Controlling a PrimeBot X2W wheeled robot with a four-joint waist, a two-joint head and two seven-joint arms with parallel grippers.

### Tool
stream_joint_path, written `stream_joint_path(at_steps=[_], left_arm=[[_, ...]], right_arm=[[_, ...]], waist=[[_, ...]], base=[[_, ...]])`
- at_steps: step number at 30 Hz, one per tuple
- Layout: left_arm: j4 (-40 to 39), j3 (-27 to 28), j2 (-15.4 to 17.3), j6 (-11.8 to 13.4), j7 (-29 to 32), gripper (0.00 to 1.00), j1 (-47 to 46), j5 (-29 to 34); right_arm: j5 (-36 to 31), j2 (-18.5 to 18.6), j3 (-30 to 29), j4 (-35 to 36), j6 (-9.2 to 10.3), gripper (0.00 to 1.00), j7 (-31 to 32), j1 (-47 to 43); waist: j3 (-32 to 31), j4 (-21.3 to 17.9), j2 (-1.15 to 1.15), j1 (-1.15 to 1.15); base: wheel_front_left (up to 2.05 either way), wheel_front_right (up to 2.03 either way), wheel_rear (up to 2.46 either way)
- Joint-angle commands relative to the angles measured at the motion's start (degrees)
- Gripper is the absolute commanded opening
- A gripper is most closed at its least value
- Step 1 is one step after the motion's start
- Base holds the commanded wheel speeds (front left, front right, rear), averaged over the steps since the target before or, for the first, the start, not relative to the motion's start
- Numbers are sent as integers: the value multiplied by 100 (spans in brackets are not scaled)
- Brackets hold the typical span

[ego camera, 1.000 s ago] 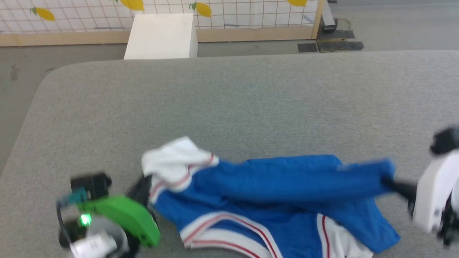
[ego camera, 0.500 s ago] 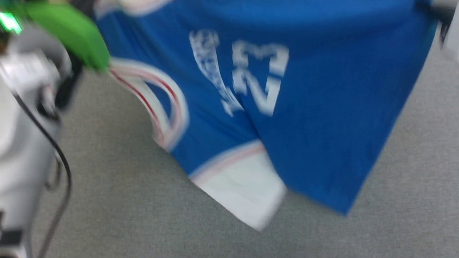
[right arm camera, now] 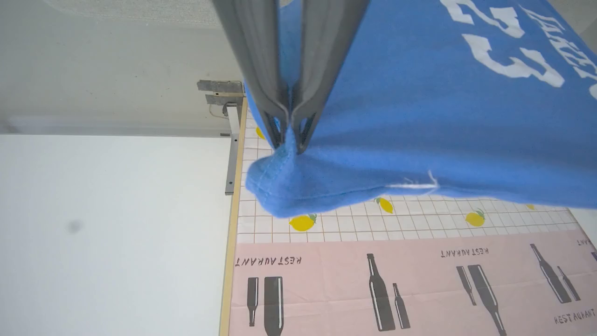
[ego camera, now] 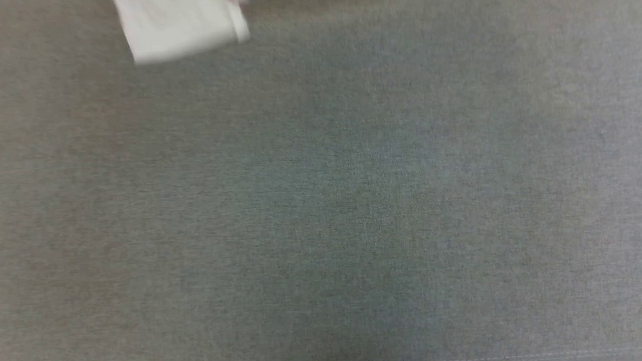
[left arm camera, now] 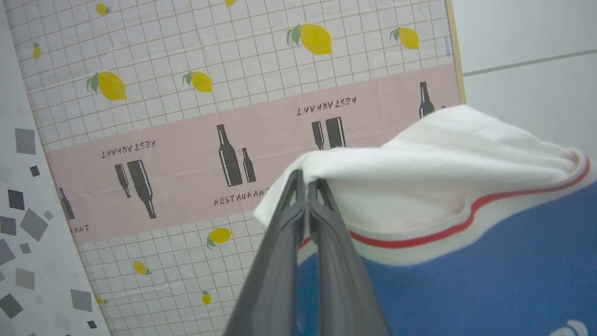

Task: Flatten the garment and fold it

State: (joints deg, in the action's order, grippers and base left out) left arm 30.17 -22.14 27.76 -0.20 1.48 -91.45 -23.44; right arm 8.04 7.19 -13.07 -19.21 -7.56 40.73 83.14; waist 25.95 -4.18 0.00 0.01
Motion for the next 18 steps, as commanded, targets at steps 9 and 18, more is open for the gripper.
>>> stream_joint_path(at_steps=[9,18], left_arm=[[348,279,-96,325,-1434,0,-677,203],[710,481,-384,-139,-1639,0,170,-220]], right_arm=[[-597,-254,-391,-719,8,0,-1457,754],[139,-101,164,-1000,8,0,-1815,44]], waist=[[716,-101,0,-1],[633,173,0,-1]], base=[[0,0,0],[0,0,0]])
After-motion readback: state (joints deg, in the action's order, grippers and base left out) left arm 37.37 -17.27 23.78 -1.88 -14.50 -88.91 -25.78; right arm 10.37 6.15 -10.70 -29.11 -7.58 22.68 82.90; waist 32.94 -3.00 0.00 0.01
